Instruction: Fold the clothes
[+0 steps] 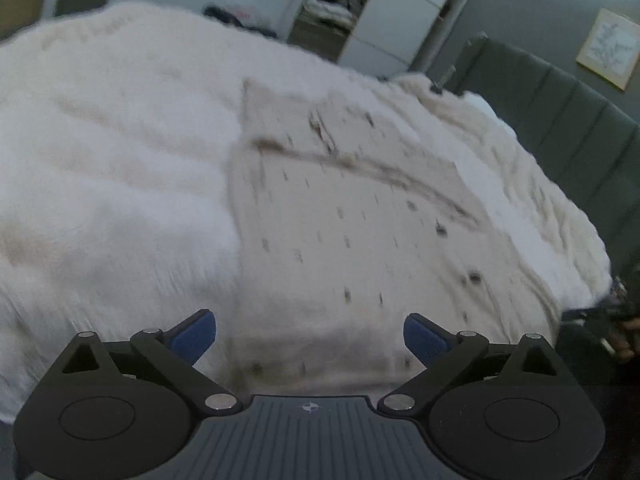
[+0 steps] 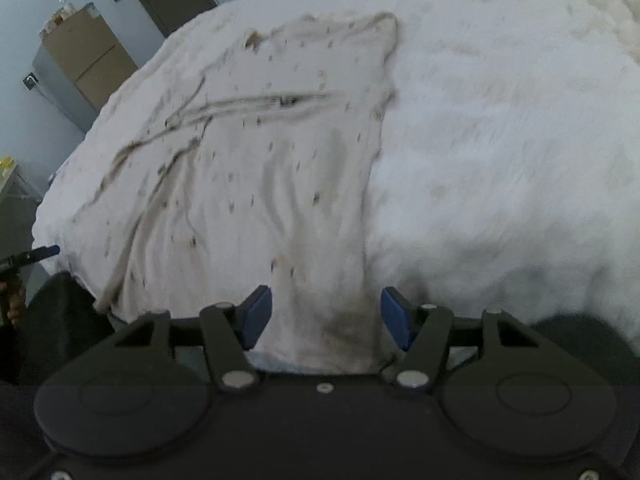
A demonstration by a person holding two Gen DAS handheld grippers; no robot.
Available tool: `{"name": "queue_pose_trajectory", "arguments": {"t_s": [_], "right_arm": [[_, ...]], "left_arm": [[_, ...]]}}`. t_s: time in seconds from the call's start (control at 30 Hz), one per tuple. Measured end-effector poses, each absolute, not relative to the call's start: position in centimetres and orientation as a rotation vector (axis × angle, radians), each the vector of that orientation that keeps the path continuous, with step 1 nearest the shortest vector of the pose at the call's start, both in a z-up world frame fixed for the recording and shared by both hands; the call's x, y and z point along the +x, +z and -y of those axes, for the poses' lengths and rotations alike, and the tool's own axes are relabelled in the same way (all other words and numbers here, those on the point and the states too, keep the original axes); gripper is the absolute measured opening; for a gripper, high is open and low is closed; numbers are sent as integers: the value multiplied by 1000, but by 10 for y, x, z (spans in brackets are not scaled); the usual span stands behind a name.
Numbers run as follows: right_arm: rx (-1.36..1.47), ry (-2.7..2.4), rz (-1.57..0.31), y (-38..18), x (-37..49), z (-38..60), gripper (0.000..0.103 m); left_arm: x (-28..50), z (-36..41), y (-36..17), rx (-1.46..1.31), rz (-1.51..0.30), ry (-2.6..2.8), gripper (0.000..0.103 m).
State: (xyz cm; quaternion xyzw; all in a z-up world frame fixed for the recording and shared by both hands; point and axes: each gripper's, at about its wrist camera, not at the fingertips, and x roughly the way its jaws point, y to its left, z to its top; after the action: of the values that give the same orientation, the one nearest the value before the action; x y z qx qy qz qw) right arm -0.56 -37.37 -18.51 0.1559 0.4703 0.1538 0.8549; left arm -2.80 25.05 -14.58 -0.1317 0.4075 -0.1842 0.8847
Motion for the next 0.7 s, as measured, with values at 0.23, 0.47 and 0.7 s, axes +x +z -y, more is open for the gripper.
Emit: {"name": "queue_pose_trajectory", "arguments": {"t_s": [0.23,0.47,0.7], "right_arm": [[400,383,-959,-189,-2,376,51],[486,396,-947,-192,-5,389,51],[532,390,-948,-195,0,394,52]], "left_arm": [[-20,-259,-159,-361,-896,-394,99],[-7,-253,-168,-362,-981,-433,99],[-3,-269,-176,-517,-967,-440,99]]}}
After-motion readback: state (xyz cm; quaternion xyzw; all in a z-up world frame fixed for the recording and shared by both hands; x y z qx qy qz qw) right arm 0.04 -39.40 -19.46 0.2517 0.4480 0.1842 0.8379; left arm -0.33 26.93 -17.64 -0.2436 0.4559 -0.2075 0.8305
